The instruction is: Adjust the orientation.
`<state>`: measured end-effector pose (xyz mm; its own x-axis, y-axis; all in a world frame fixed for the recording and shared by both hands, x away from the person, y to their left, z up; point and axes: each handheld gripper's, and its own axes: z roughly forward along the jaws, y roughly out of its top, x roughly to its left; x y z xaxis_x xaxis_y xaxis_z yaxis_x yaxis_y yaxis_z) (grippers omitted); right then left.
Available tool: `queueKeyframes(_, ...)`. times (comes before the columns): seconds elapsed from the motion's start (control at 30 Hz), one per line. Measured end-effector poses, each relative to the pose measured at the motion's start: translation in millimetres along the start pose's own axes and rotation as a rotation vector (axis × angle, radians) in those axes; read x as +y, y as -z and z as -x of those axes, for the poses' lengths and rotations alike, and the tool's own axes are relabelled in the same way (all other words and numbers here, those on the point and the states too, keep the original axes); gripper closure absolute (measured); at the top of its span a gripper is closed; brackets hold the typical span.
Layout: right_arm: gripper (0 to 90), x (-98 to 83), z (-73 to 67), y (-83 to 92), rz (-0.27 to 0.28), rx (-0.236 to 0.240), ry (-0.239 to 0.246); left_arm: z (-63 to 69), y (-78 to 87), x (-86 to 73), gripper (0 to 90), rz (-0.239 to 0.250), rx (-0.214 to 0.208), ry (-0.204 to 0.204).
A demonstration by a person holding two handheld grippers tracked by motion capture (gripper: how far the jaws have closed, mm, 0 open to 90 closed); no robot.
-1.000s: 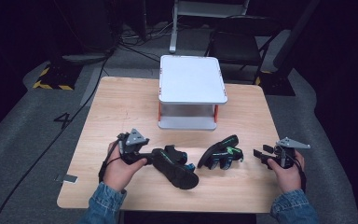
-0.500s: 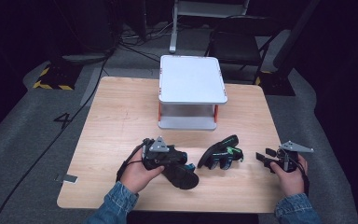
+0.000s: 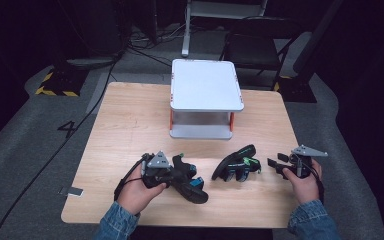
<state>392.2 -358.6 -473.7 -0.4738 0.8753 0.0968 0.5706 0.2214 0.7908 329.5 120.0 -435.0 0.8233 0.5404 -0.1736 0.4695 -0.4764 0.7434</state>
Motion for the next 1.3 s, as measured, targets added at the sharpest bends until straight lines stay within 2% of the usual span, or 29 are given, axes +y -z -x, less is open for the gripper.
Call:
queueKeyframes(0.07, 43.4, 1.7, -0.6, -1.3, 0.002, 0.001, -0.002, 0.0, 4.4, -4.1, 83.0, 0.001, -0.020, 0.011)
queueKeyframes(0.13, 43.4, 6.3, -1.5, -5.2, 0.004, 0.008, 0.003, -1.2, 8.0, -10.3, 78.6, 0.023, -0.031, 0.015)
queueKeyframes(0.2, 43.3, 9.5, -1.6, -9.4, 0.001, 0.012, 0.009, -1.2, 12.3, -14.3, 78.6, 0.016, -0.041, 0.024)
queueKeyframes(0.37, 43.3, 15.7, -4.8, -17.5, -0.004, 0.024, 0.015, 1.0, 22.7, -22.2, 78.9, -0.061, -0.059, 0.047)
queueKeyframes(0.43, 43.3, 18.0, -6.6, -19.8, -0.002, 0.028, 0.015, 1.9, 24.8, -25.3, 78.4, -0.090, -0.060, 0.043)
queueKeyframes(0.53, 43.2, 20.4, -8.0, -22.1, -0.003, 0.030, 0.026, 1.8, 29.7, -29.9, 69.5, -0.148, -0.078, 0.027)
queueKeyframes(0.6, 43.2, 20.9, -8.9, -23.3, -0.004, 0.030, 0.022, 0.2, 33.8, -32.6, 68.2, -0.190, -0.088, 0.022)
queueKeyframes(0.67, 43.2, 20.8, -8.7, -23.7, -0.009, 0.031, 0.025, -0.5, 36.5, -34.5, 64.7, -0.216, -0.094, 0.014)
queueKeyframes(0.7, 43.1, 20.7, -8.7, -23.7, -0.009, 0.030, 0.022, -0.6, 38.1, -35.8, 62.8, -0.245, -0.097, 0.008)
queueKeyframes(0.73, 42.9, 20.5, -8.1, -23.0, -0.005, 0.028, 0.022, -0.4, 38.9, -37.9, 56.0, -0.268, -0.094, 0.000)
queueKeyframes(0.8, 42.9, 20.4, -7.6, -22.6, -0.004, 0.029, 0.024, -2.5, 41.1, -43.6, 53.7, -0.306, -0.096, -0.019)
queueKeyframes(0.9, 42.8, 19.3, -6.5, -20.2, -0.001, 0.024, 0.019, -10.8, 49.1, -52.0, 52.3, -0.265, -0.139, -0.012)
queueKeyframes(1.07, 42.6, 17.6, -4.4, -18.3, 0.003, 0.018, 0.012, -16.2, 74.3, -44.9, 48.8, -0.143, -0.100, 0.008)
queueKeyframes(1.1, 42.6, 17.1, -4.8, -18.1, -0.003, 0.021, 0.007, -16.0, 76.9, -42.9, 47.5, -0.123, -0.083, 0.003)
queueKeyframes(1.17, 42.5, 16.4, -5.0, -18.5, -0.004, 0.022, 0.010, -15.5, 80.3, -35.2, 43.3, -0.063, 0.001, -0.021)
queueKeyframes(1.23, 42.4, 15.9, -5.9, -18.2, -0.004, 0.017, 0.010, -14.0, 78.0, -27.2, 39.9, -0.021, 0.074, -0.067)
queueKeyframes(1.3, 42.4, 14.5, -6.6, -16.8, -0.001, 0.013, 0.017, -11.7, 72.2, -19.4, 38.7, 0.012, 0.114, -0.104)
